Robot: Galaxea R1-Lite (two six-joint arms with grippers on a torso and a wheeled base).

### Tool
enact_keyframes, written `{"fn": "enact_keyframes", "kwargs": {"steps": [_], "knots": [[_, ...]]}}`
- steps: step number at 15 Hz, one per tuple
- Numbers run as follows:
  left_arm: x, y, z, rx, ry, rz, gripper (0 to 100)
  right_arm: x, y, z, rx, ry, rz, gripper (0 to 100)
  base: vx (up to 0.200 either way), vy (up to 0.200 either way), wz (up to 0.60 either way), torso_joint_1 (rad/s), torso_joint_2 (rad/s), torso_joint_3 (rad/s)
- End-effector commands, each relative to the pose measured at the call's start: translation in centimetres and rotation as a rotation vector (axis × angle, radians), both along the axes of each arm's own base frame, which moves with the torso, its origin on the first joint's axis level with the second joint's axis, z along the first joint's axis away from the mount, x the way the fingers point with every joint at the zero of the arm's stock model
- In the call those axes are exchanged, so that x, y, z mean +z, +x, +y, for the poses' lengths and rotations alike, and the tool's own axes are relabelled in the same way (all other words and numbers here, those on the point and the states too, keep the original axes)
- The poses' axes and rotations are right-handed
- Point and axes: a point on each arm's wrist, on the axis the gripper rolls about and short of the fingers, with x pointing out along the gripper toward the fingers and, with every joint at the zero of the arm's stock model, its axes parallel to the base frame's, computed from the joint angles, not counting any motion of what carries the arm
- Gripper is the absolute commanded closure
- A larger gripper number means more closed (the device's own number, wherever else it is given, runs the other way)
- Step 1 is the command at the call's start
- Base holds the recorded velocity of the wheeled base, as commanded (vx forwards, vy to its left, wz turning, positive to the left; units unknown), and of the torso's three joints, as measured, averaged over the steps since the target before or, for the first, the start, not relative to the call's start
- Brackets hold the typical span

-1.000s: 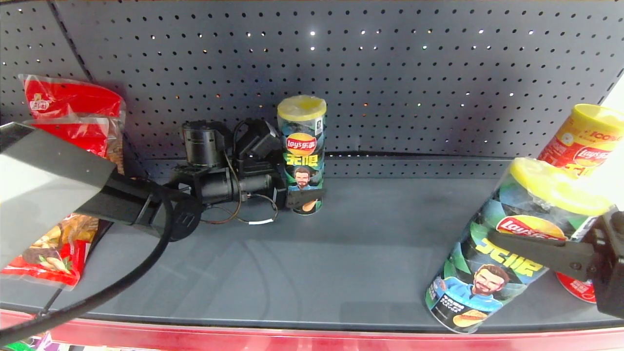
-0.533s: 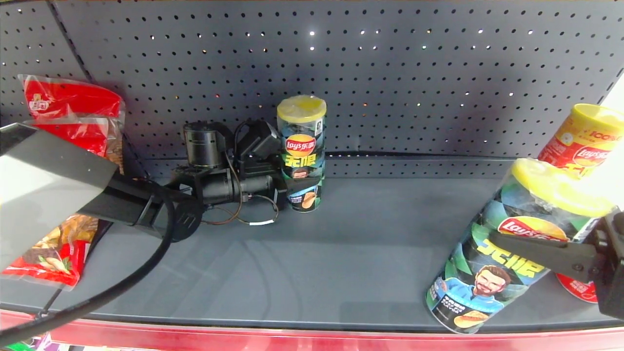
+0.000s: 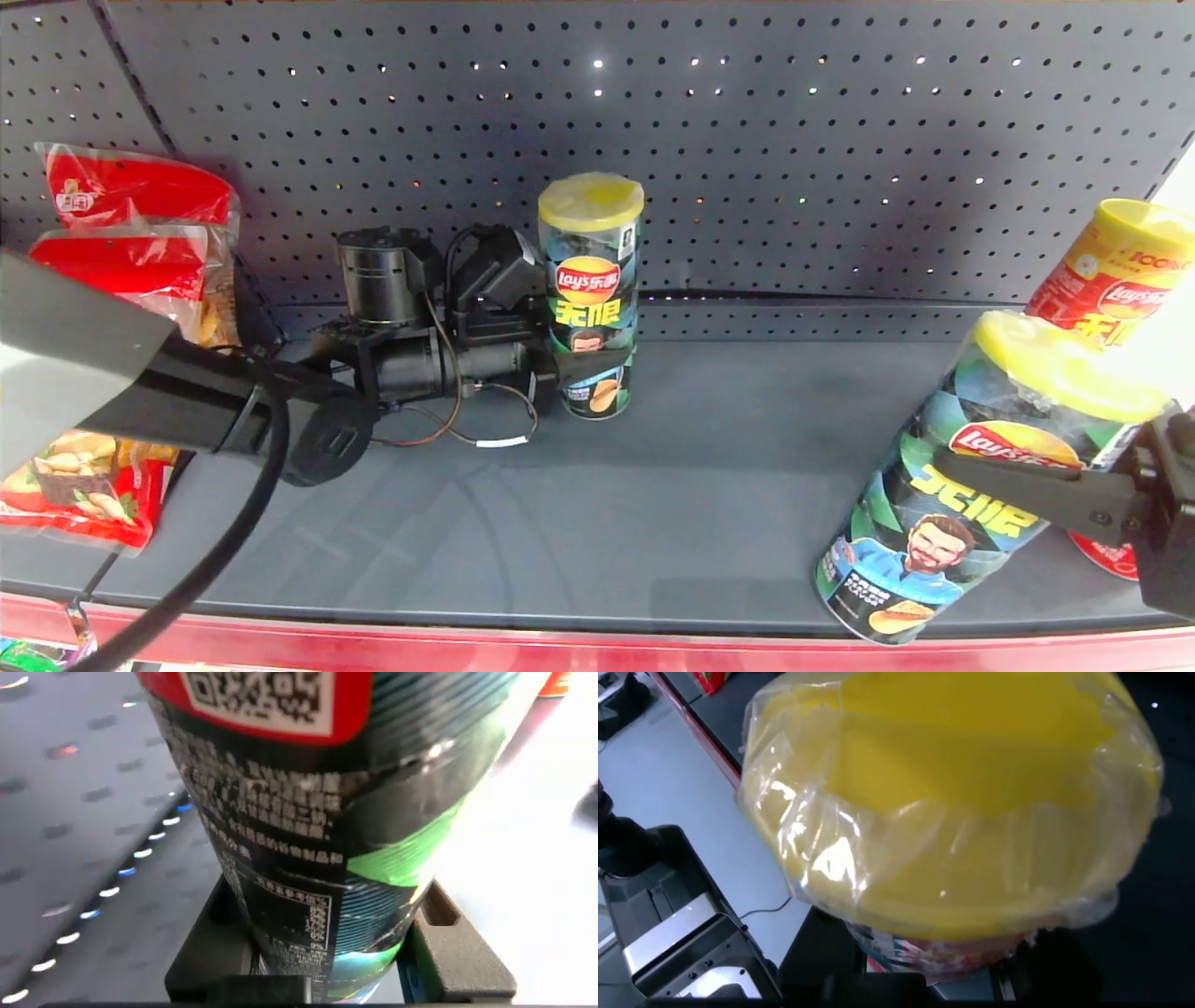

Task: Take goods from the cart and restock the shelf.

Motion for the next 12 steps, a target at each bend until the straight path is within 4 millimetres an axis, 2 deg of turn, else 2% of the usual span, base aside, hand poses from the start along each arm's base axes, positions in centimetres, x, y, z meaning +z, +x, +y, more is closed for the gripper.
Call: {"fn": "enact_keyframes", "kwargs": {"steps": [1,5,12], "knots": [[1.0,-3.1,-0.3,-0.041,-0.005,0.009,100,0.1,0.2,0.1,0.001,0.003,-0.006,100,0.0,0.0,0.0,0.0,0.0,0.0],[0.7,-6.3,1.2,-0.037,0.014,0.052,100,1.0,0.9,0.4,-0.001,0.016,-0.037,100,0.0,0.0,0.0,0.0,0.0,0.0],[0.7,-9.8,2.7,-0.041,0.018,0.092,100,1.4,1.7,0.8,0.001,0.015,-0.038,100,0.0,0.0,0.0,0.0,0.0,0.0]]}}
